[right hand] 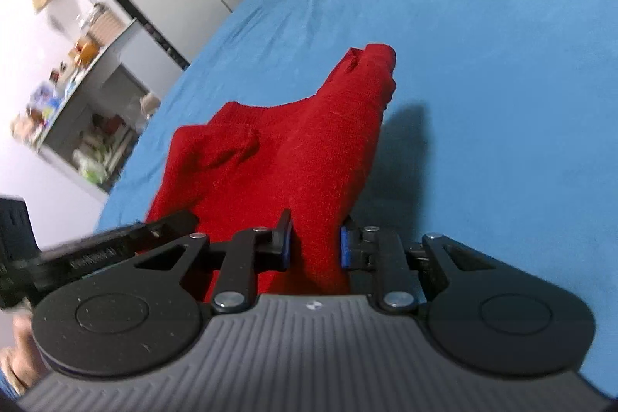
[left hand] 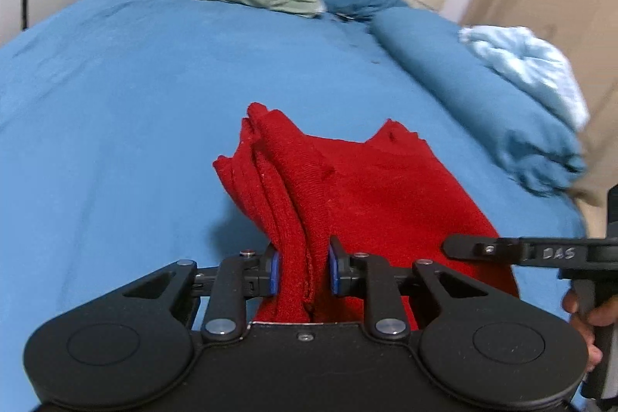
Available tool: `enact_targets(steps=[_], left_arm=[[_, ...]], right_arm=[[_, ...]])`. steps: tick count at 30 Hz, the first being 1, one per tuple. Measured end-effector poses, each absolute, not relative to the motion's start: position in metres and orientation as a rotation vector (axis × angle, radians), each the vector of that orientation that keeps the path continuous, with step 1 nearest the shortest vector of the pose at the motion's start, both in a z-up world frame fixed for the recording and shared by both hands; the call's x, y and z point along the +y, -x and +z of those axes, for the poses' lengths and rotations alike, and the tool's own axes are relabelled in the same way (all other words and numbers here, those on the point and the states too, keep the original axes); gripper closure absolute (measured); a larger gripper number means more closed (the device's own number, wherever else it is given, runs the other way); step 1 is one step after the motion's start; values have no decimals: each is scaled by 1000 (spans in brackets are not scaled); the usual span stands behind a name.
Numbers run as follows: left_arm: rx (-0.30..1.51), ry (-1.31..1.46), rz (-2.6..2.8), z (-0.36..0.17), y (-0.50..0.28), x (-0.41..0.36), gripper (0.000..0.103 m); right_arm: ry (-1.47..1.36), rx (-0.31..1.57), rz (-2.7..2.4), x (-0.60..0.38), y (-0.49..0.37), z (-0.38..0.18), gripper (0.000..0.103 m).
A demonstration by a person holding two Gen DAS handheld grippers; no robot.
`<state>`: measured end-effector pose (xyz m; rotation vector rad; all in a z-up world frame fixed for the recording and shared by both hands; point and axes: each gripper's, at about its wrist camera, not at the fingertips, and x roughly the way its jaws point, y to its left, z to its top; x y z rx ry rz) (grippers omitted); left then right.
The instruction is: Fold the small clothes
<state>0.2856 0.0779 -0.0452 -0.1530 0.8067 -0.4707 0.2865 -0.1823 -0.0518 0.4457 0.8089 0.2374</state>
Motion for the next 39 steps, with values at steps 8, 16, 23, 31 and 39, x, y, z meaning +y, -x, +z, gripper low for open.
enact_targets(steps=[8, 16, 23, 31, 39], left_arm=[[886, 146, -464, -97, -227, 38, 77], [783, 3, -330, -84, -217, 40, 25], [865, 8, -256, -122, -230, 50, 25], [832, 4, -242, -97, -215, 49, 36], [653, -83, -198, 2, -129, 63, 5]], right_arm=[[-385, 898, 100, -208, -193, -95, 64], [-382, 786, 70, -216, -169, -102, 17], [-270, 817, -46, -225, -170, -114, 13], [-241, 757, -41, -227, -155, -111, 11], [-244, 607, -38, -209, -81, -6, 0]])
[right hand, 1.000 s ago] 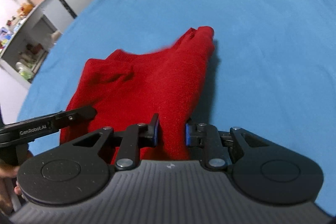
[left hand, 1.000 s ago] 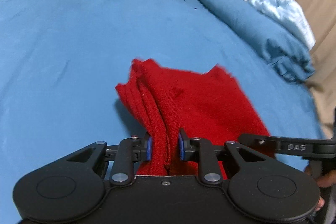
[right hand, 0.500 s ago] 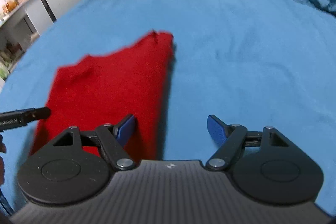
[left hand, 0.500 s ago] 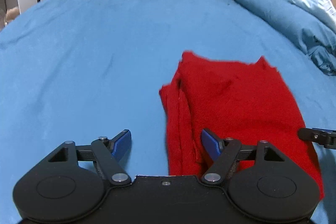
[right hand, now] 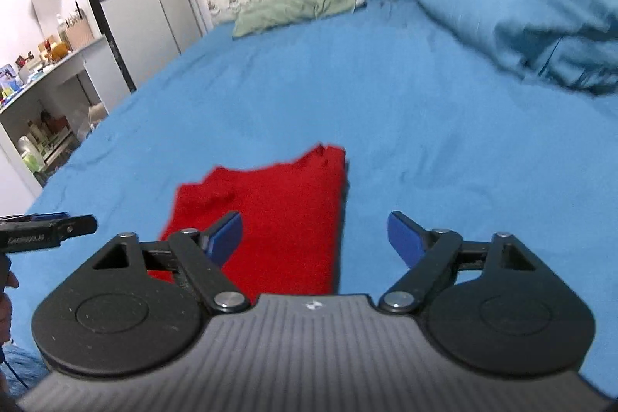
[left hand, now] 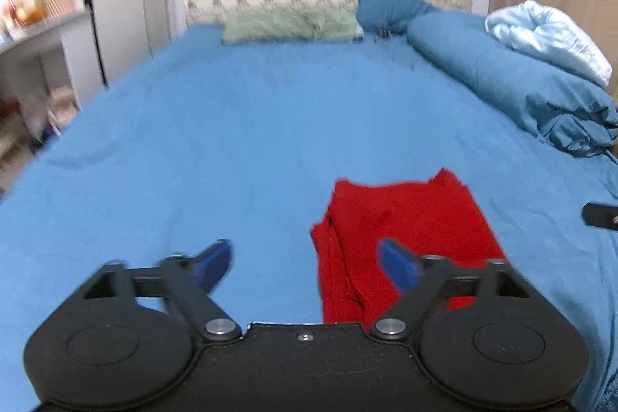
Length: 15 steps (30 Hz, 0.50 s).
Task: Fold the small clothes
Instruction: 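Release the sweater and withdraw both grippers from the folded stack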
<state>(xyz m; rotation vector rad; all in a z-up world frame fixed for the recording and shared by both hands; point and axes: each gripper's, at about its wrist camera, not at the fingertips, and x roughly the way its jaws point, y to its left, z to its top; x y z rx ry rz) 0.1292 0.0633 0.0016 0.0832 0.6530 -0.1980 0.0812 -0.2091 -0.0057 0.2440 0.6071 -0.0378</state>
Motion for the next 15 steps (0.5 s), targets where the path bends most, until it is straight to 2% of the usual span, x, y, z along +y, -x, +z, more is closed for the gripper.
enact_targets(steps=[1, 7, 15], left_arm=[[628, -93, -190, 13, -115, 64, 0], [642, -107, -144, 41, -61, 64, 0], [719, -117, -144, 32, -16, 59, 0]], right_arm=[[-235, 590, -47, -203, -68, 9, 0], [-125, 575, -112, -163, -13, 59, 0], [-108, 712, -157, -138, 29, 51, 0]])
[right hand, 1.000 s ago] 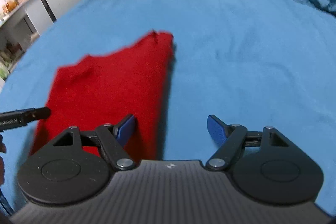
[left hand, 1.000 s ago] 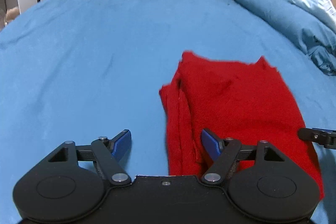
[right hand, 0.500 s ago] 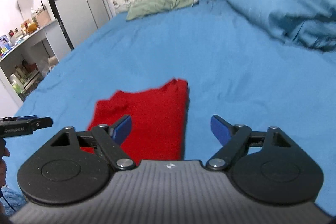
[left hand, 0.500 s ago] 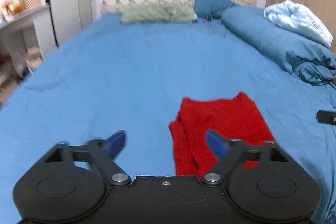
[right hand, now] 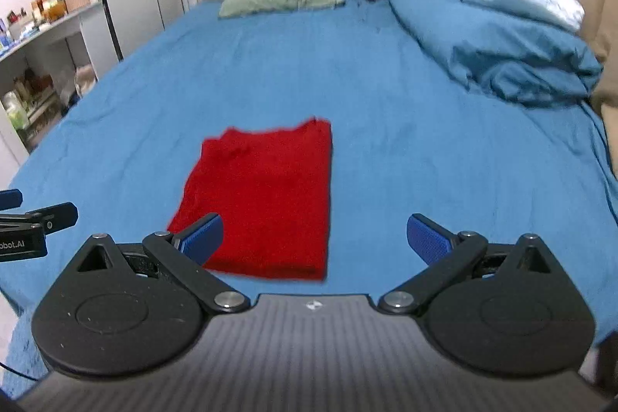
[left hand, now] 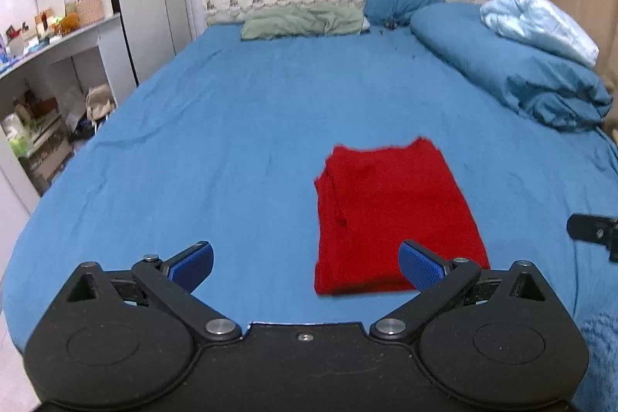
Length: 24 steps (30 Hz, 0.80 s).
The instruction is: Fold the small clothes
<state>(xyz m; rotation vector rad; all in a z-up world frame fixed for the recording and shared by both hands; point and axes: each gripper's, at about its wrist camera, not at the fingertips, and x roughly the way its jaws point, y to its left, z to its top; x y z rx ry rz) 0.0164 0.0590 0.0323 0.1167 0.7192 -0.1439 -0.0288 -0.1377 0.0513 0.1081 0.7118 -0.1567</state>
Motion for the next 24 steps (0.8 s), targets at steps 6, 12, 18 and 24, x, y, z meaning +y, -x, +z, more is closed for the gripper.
enact_targets(steps=[6, 12, 18, 24], left_arm=[[736, -157, -149, 15, 6, 54, 0], [722, -147, -166, 14, 15, 52, 0], [708, -145, -180, 16, 18, 50, 0], [693, -148, -183, 18, 20, 48, 0]], right_arm=[[-111, 798, -178, -133, 50, 26, 0], [-102, 837, -187, -132, 61, 12, 0], [-102, 845, -205, -134, 66, 10, 0], [-94, 850, -199, -135, 65, 9, 0]])
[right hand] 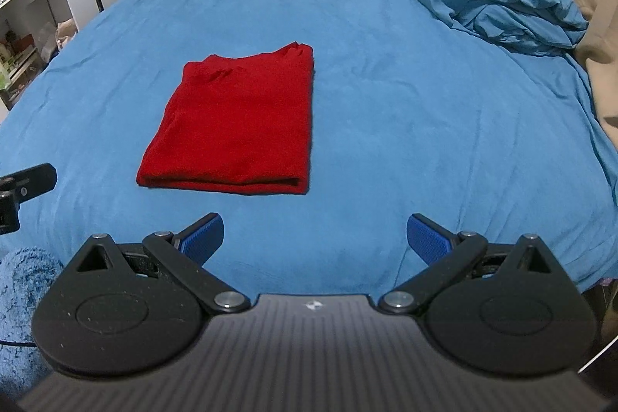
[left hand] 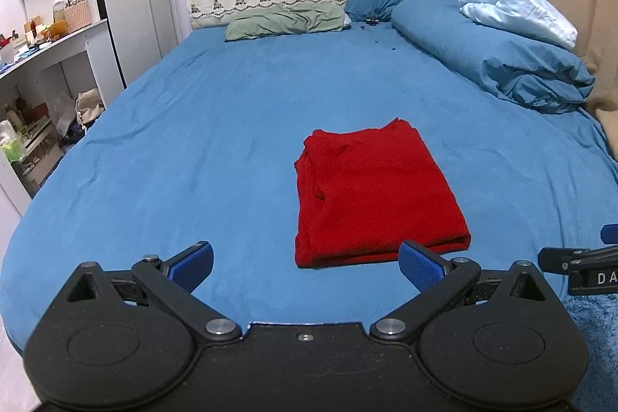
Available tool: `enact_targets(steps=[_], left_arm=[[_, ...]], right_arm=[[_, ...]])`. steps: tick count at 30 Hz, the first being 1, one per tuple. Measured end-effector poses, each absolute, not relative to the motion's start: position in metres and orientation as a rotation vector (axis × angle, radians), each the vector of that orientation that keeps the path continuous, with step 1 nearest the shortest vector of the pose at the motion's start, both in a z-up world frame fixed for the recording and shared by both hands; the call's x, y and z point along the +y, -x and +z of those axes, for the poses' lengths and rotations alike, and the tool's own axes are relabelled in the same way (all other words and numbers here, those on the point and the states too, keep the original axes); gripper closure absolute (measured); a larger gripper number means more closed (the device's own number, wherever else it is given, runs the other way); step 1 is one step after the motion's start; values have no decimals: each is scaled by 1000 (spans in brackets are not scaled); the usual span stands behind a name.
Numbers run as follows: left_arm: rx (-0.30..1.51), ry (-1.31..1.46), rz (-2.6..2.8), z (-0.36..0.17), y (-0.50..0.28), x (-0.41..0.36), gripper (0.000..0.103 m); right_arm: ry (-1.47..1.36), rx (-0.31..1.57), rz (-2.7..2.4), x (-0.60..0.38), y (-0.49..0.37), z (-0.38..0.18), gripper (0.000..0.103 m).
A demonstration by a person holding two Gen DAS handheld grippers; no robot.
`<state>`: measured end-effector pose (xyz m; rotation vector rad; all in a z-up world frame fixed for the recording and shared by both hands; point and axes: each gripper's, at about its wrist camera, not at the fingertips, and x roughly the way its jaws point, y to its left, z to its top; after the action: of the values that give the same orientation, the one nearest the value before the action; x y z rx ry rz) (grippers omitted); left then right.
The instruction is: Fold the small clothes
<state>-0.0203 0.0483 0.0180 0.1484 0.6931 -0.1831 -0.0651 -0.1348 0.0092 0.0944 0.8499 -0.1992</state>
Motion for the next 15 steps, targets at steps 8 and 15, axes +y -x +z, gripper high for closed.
enact_targets(steps=[8, 15], left_arm=[[671, -155, -184, 21, 24, 47, 0], [665, -155, -183, 22, 25, 47, 0]], right_arm=[[-94, 853, -197, -136, 65, 8, 0], [-94, 850, -199, -135, 66, 8, 0]])
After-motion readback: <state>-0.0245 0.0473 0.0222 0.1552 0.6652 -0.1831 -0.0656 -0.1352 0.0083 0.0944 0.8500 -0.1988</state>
